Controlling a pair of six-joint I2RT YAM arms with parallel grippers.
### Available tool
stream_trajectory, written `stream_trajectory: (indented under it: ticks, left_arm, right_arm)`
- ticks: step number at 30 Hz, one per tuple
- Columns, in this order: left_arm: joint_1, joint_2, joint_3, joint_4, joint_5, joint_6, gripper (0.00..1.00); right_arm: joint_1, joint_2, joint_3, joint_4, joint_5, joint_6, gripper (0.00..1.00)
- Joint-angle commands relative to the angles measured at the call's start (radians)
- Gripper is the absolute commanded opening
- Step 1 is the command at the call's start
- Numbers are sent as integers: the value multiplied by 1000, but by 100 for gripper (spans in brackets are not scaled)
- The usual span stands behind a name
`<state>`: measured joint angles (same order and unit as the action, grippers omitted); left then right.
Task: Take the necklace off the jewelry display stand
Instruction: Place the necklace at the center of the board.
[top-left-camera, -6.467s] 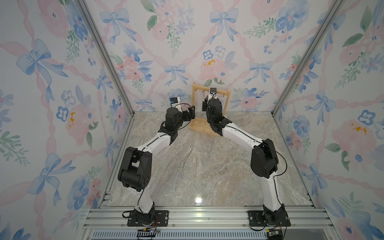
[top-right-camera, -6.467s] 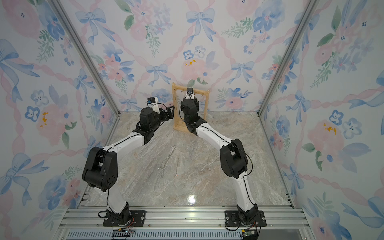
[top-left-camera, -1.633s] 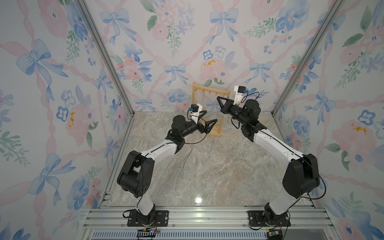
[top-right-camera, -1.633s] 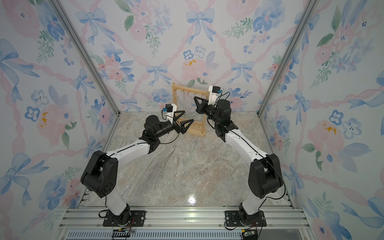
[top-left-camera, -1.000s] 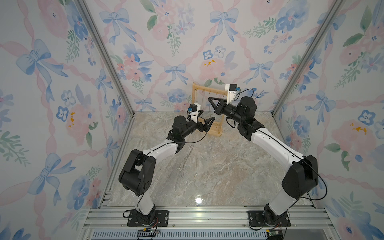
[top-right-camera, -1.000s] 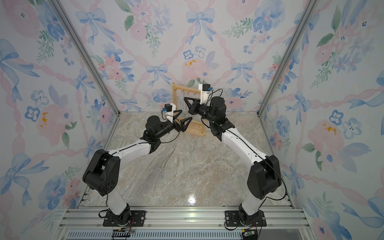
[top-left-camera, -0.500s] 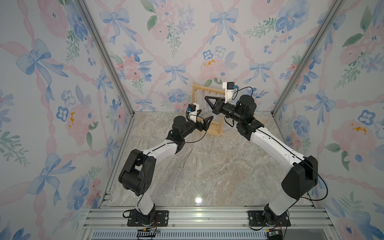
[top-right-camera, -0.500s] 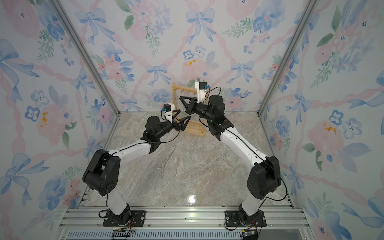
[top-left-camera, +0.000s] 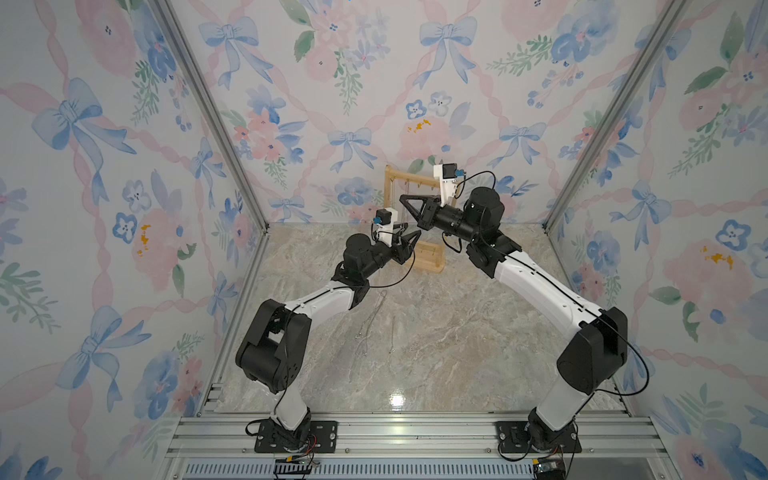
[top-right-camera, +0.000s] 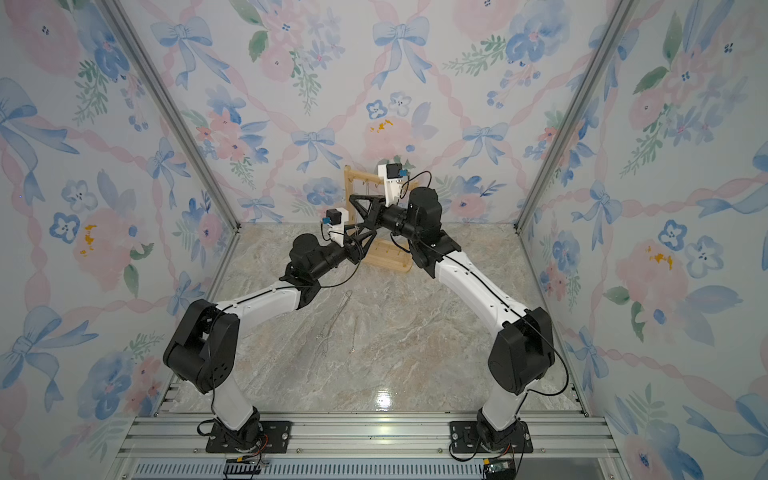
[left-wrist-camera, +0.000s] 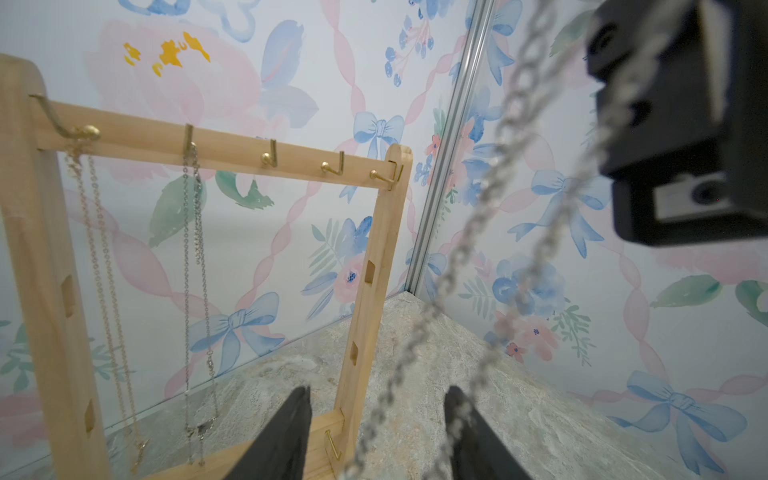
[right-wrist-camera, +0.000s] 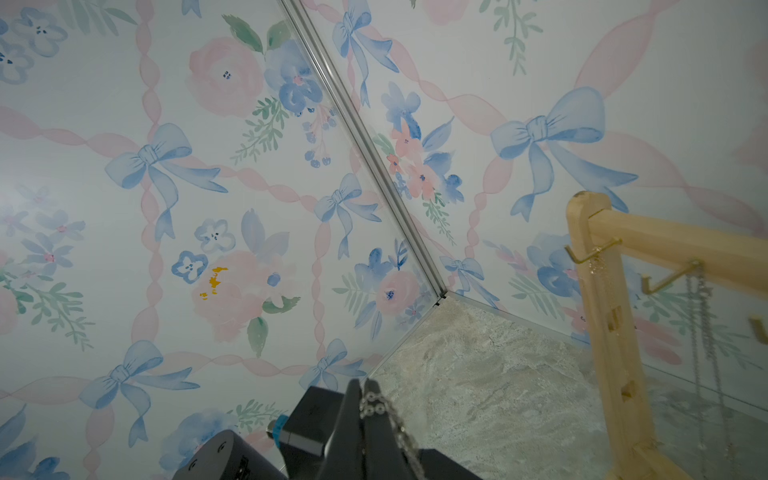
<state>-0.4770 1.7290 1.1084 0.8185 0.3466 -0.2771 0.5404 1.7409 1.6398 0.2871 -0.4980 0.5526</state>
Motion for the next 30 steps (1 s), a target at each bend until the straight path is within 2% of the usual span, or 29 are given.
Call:
stream_trajectory:
  ticks: [1, 4, 9, 13, 16, 24, 30]
  left_arm:
    - [7, -40, -13, 41, 35, 3, 37]
    - [6, -43, -15, 47, 48, -1, 26]
    - [6, -51, -19, 51, 68, -6, 15]
    - [4, -52, -15, 53, 93, -18, 10]
    - [2, -54, -13, 53, 119, -31, 1]
    - [-36, -67, -28, 53, 221, -112, 0]
    - [-115, -119, -142, 53, 194, -153, 0]
  right_arm:
    - [11, 17, 30, -24, -22, -21, 0]
    - [10, 14, 32, -34, -21, -32, 0]
    - [8, 5, 29, -48, -20, -44, 0]
    - [0, -13, 17, -62, -13, -59, 0]
    - [-8, -42, -8, -63, -9, -60, 0]
    - [-30, -260, -219, -73, 52, -70, 0]
    - [-36, -461, -390, -117, 90, -77, 0]
